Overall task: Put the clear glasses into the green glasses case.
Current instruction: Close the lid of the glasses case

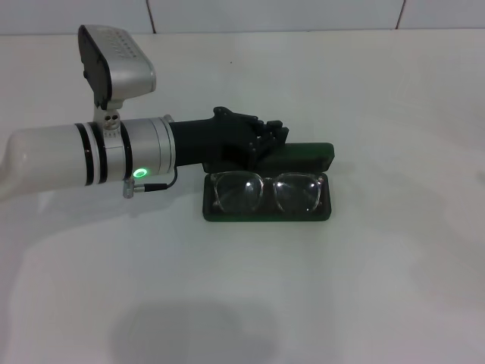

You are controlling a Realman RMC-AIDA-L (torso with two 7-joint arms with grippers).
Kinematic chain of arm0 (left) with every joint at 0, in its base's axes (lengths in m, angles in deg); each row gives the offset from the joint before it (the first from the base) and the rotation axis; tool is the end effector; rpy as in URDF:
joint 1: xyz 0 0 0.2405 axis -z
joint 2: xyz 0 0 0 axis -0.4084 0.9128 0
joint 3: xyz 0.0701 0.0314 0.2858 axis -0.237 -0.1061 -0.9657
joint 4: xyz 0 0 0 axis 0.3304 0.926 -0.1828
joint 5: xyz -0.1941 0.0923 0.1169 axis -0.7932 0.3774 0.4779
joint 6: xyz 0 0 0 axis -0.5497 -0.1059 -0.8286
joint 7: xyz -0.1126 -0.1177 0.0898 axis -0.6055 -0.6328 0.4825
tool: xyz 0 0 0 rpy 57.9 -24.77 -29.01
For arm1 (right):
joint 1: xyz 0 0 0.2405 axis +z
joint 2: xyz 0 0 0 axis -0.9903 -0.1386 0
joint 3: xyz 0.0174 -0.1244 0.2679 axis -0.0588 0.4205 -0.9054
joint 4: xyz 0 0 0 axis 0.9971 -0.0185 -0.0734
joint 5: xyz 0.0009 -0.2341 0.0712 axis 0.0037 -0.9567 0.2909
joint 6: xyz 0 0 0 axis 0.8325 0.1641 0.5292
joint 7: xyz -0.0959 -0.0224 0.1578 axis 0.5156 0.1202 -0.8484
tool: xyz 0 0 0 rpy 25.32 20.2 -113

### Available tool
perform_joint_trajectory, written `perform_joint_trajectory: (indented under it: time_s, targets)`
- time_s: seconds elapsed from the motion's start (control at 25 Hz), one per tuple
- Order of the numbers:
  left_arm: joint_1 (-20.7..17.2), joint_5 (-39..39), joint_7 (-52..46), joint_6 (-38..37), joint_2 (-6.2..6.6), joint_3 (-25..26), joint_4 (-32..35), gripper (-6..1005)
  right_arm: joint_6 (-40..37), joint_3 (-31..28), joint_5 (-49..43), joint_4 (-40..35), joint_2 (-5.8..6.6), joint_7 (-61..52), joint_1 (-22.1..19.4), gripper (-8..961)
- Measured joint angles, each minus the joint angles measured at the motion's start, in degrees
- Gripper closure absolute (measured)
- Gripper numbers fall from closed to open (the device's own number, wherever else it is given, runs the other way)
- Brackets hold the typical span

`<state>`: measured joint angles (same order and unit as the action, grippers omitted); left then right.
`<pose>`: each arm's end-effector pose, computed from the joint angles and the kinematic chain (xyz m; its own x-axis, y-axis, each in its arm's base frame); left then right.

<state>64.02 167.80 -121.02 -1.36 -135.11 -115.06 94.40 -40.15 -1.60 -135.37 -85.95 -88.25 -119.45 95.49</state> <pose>-0.2323 0.4383 -0.1511 0.8061 0.3210 0.4971 0.4598 -0.8685 -0.1849 0.3895 0.2847 0.1226 0.4321 -0.0729 -0.8989 -0.7256 -0.6200 -0.2986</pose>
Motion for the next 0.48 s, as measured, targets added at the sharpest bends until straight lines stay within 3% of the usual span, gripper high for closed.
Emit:
perform_joint_trajectory:
  time_s: [0.48]
  targets:
    - [-0.6,-0.1,-0.7,-0.3,0.05,-1.6,0.0,873,0.0,0.0,0.0,0.0,-0.04,0.1,0.5,574]
